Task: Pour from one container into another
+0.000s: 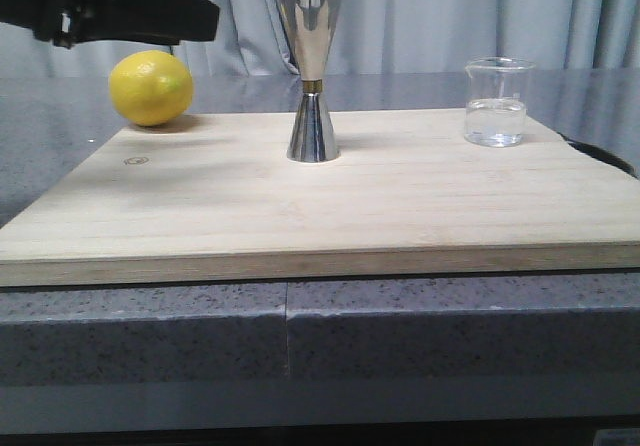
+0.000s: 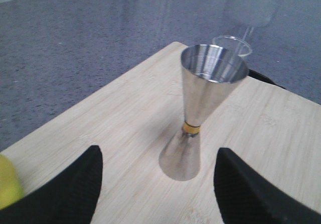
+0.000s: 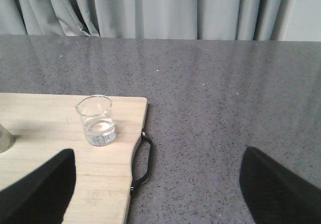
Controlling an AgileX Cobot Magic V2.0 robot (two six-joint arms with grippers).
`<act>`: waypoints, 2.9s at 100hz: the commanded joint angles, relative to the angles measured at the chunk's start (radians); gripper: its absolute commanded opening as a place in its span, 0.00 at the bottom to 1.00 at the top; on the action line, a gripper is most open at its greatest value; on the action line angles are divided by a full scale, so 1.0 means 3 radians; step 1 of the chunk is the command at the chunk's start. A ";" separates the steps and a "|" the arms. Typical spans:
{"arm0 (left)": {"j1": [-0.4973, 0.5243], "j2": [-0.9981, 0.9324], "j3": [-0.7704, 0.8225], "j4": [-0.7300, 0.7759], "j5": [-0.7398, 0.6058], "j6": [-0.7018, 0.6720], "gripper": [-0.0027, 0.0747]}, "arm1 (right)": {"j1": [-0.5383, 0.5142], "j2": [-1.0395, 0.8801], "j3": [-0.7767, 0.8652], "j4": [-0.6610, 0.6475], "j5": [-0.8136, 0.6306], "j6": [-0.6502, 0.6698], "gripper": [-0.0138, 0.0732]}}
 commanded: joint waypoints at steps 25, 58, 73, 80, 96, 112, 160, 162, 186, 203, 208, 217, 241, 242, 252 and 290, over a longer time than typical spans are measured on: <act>-0.0022 0.0301 -0.0075 -0.0652 0.0897 0.0596 0.60 | 0.0001 0.0057 -0.0114 -0.0003 -0.0250 -0.0023 0.85; -0.0029 0.0525 -0.0106 -0.0652 0.0928 0.0821 0.60 | 0.0001 0.0057 -0.0114 -0.0003 -0.0279 -0.0023 0.85; -0.0059 0.0707 -0.0233 -0.0652 0.1012 0.0823 0.60 | 0.0001 0.0057 -0.0114 -0.0003 -0.0287 -0.0023 0.85; -0.0104 0.0778 -0.0300 -0.0652 0.1021 0.0823 0.60 | 0.0001 0.0057 -0.0114 -0.0003 -0.0287 -0.0023 0.85; -0.0248 0.0919 -0.0452 -0.0652 0.1051 0.0823 0.60 | 0.0001 0.0057 -0.0114 -0.0003 -0.0294 -0.0023 0.85; -0.0367 0.1060 -0.0627 -0.0652 0.1037 0.0829 0.60 | 0.0001 0.0057 -0.0114 -0.0003 -0.0294 -0.0023 0.85; -0.0479 0.1215 -0.0849 -0.0652 0.1037 0.0829 0.60 | 0.0001 0.0057 -0.0114 -0.0003 -0.0294 -0.0023 0.85; -0.0480 0.1215 -0.0849 -0.0652 0.1037 0.0829 0.60 | 0.0001 0.0057 -0.0114 -0.0003 -0.0294 -0.0023 0.85; -0.0480 0.1215 -0.0849 -0.0652 0.1037 0.0829 0.60 | 0.0001 0.0057 -0.0114 -0.0003 -0.0294 -0.0023 0.85; -0.0480 0.1215 -0.0849 -0.0652 0.1037 0.0823 0.60 | 0.0001 0.0057 -0.0114 -0.0003 -0.0294 -0.0023 0.85; -0.0480 0.1215 -0.0849 -0.0652 0.1044 0.0823 0.60 | 0.0001 0.0057 -0.0114 -0.0003 -0.0294 -0.0023 0.85; -0.0480 0.1215 -0.0849 -0.0652 0.1051 0.0823 0.59 | 0.0001 0.0057 -0.0114 -0.0003 -0.0294 -0.0023 0.85; -0.0480 0.1215 -0.0849 -0.0652 0.1051 0.0823 0.40 | 0.0001 0.0057 -0.0114 -0.0003 -0.0294 -0.0023 0.85; -0.0480 0.1215 -0.0849 -0.0652 0.1051 0.0823 0.39 | 0.0001 0.0057 -0.0114 -0.0003 -0.0294 -0.0023 0.85; -0.0480 0.1215 -0.0849 -0.0652 0.1051 0.0844 0.33 | 0.0001 0.0057 -0.0114 -0.0003 -0.0294 -0.0023 0.85; -0.0480 0.1215 -0.0872 -0.0652 0.1127 0.0858 0.29 | 0.0001 0.0057 -0.0114 -0.0003 -0.0294 -0.0023 0.85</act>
